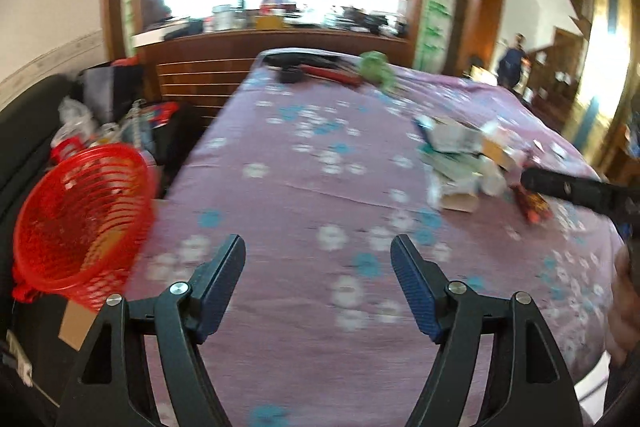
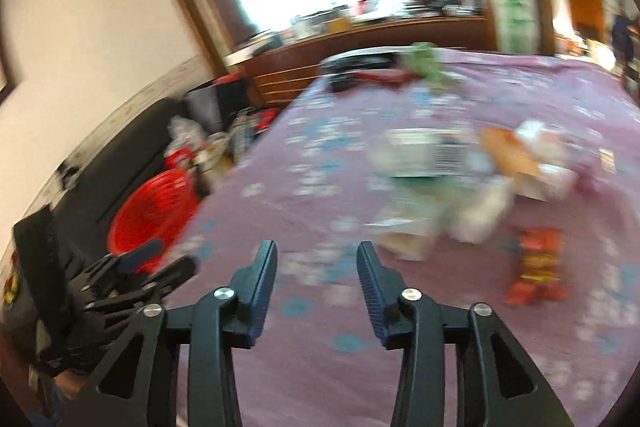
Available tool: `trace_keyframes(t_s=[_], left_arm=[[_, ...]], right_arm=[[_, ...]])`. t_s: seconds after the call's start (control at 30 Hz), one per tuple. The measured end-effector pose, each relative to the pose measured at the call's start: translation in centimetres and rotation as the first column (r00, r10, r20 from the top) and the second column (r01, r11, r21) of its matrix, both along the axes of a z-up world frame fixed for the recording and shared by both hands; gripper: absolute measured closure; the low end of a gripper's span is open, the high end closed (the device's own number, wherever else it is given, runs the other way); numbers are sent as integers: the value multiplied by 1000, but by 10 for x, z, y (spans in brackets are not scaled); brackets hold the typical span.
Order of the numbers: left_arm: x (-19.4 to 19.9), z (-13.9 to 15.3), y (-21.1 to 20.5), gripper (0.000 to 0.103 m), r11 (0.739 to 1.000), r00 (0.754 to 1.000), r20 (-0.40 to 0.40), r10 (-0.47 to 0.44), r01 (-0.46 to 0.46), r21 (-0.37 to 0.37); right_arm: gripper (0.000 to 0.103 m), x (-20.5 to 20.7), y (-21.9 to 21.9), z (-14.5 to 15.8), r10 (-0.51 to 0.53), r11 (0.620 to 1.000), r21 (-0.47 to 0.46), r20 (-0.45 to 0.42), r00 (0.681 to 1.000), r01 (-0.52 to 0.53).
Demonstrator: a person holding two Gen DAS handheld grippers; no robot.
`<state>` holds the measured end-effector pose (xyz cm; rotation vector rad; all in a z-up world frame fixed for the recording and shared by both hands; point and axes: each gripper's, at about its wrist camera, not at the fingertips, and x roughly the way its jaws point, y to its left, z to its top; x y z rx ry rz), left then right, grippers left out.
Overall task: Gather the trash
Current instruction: 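Return to the table and grasp the red snack packet with the right tool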
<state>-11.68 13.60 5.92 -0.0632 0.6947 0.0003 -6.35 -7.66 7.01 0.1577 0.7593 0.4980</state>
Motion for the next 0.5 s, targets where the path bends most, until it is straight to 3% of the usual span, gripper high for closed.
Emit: trace_keyframes(t_s=[0.2,0.37,0.5], left_arm=[[20,3,-45,21,994,993,-50,-107,107,6],[34,6,-66,17,989,986,-80,-148,149,2],[53,5,-79,16,987,982,-104,-156,158,14]], right_arm=[[44,28,-70,-13,-222,969,-115,-20,975,219],[43,44,-81,-35,-223,967,-144,-82,971,210],[41,47,-71,-44,-197,966,-186,-77,977,181]])
